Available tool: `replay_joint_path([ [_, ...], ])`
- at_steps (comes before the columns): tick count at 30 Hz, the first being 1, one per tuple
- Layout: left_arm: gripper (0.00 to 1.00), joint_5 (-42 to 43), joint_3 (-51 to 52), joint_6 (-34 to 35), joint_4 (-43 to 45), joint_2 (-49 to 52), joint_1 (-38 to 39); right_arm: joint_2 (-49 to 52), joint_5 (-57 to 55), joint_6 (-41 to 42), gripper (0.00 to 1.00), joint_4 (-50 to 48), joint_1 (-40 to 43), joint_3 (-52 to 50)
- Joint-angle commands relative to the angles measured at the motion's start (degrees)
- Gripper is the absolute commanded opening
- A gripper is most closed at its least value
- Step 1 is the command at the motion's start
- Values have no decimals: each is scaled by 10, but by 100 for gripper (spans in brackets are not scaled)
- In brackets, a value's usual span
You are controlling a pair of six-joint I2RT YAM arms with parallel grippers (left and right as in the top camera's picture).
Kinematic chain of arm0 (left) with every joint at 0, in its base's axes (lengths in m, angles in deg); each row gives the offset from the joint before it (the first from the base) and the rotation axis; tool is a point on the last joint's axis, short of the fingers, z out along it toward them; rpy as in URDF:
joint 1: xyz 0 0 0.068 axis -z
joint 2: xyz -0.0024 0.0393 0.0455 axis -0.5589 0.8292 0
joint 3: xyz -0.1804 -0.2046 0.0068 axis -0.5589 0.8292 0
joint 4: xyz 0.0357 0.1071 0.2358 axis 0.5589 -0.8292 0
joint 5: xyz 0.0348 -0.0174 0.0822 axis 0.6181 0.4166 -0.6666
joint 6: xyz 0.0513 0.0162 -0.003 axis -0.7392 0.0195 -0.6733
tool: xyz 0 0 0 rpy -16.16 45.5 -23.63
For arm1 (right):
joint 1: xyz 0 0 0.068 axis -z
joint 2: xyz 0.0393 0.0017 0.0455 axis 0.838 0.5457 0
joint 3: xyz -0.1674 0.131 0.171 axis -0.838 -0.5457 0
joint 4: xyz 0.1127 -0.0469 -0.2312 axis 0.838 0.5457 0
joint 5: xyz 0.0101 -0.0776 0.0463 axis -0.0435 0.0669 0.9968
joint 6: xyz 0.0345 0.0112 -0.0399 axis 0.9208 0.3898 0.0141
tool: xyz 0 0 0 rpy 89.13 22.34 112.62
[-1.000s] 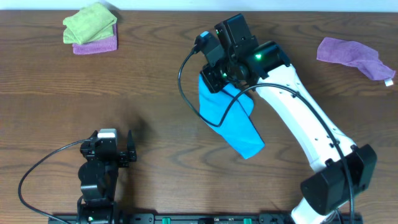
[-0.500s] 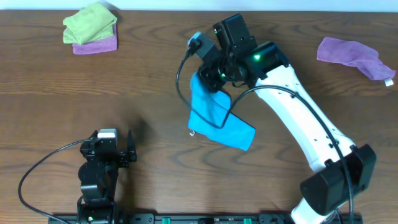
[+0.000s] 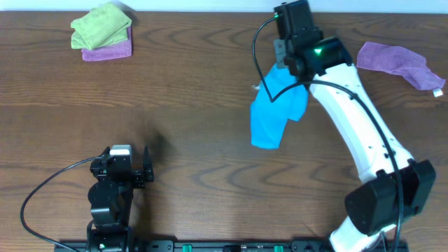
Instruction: Fold the cloth
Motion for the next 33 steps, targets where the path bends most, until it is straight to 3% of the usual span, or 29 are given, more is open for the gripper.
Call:
replay_joint_path([
  [1,95,-9,9,-3,-28,-3,2,24,50,0,1,-13,9,3],
  [10,95,-9,9,-3,-28,-3,2,108,51,-15,1,-76,16,3],
  [20,95,-9,9,-3,-28,-3,2,138,37,-28,1,-162,111,13],
  [25,95,-9,9,-3,-28,-3,2,138,38,-56,1,-141,119,85],
  [33,96,-9,9,-3,-28,-3,2,130,39,-61,1,-28,94,249],
])
